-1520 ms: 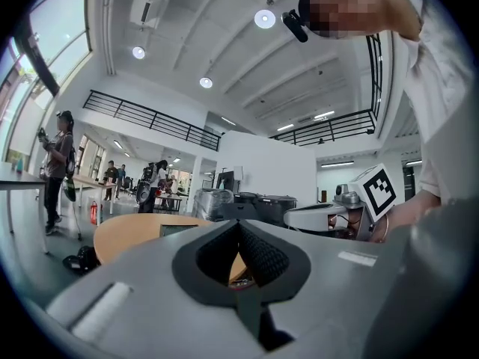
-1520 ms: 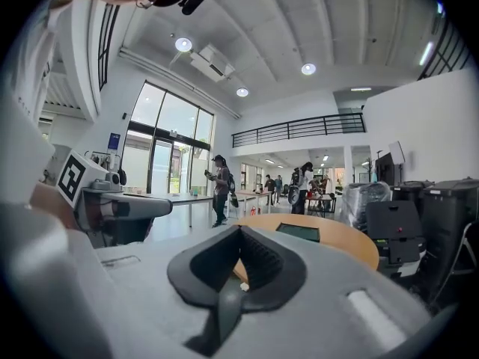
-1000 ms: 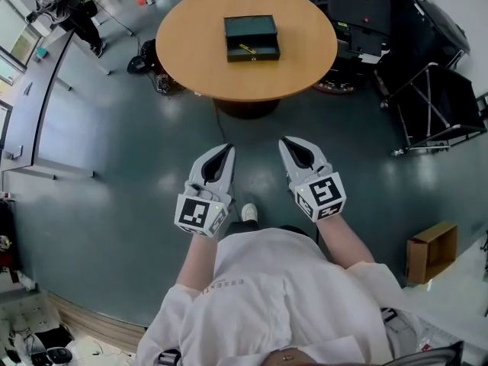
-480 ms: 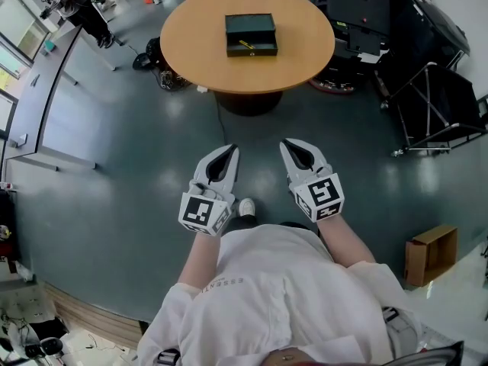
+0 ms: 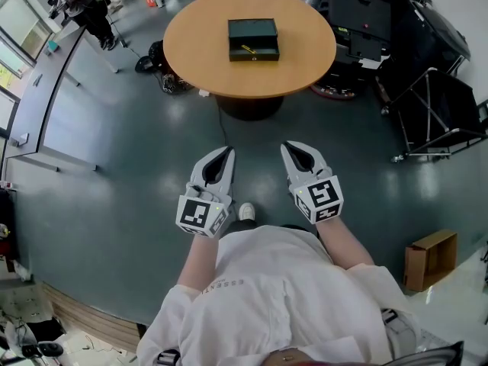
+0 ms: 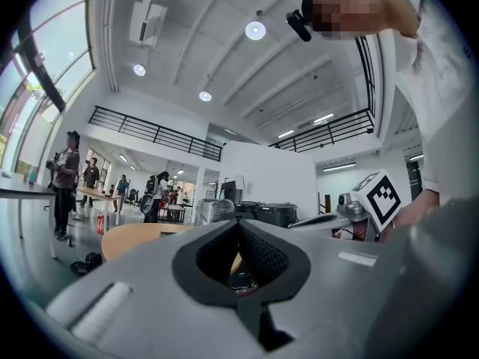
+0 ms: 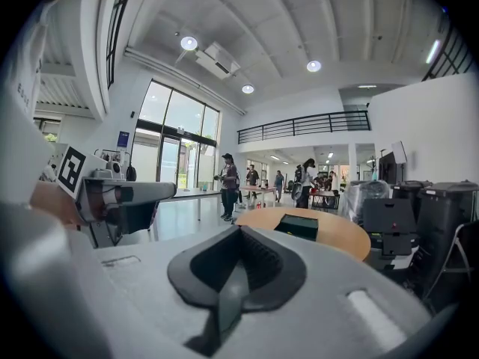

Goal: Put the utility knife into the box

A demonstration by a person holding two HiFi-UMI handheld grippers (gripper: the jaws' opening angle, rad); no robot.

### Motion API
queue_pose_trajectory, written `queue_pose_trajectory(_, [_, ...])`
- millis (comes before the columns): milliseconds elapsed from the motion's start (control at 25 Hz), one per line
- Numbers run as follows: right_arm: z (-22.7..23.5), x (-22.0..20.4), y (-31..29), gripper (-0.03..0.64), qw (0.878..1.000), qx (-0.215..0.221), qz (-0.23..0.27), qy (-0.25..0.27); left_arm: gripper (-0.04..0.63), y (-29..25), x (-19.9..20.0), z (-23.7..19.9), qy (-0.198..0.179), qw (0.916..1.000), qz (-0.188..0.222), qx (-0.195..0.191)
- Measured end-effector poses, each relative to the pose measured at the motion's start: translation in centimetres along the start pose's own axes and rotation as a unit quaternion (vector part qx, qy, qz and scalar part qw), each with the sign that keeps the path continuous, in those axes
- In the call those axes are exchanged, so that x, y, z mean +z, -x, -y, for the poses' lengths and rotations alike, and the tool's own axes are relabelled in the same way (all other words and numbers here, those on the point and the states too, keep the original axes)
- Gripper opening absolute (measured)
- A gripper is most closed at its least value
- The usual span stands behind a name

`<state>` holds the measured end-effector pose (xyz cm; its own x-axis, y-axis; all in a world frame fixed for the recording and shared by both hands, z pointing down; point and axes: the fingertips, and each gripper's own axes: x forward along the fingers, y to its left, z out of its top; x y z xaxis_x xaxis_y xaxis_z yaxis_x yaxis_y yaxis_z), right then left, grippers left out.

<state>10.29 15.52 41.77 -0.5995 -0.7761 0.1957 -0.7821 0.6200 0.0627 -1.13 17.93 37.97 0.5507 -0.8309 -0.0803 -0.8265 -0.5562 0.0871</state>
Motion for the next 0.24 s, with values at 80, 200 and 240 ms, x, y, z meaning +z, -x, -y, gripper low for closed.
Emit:
queue_pose_trajectory(80, [0.01,0.22,-0.34,-0.009,1.000,-0.001,0.000,-0.001,0.008,-0.21,0.23,-0.05,0.000,1.0000,-0.002,-0.003])
queue_pose_trajectory(200, [-0.06,0.34,-0.77,-0.009,1.000,0.000,0.000,-0.001,0.008,-0.38,0.07,-0.32,0.001,1.0000,-0.005,-0.005])
queue_pose_trajectory(240, [-0.08,0.34,-0.90,-0.009,1.000,0.000,0.000,-0.001,0.008,-0.43,0.04,-0.41,0.001,1.0000,-0.006,-0.005])
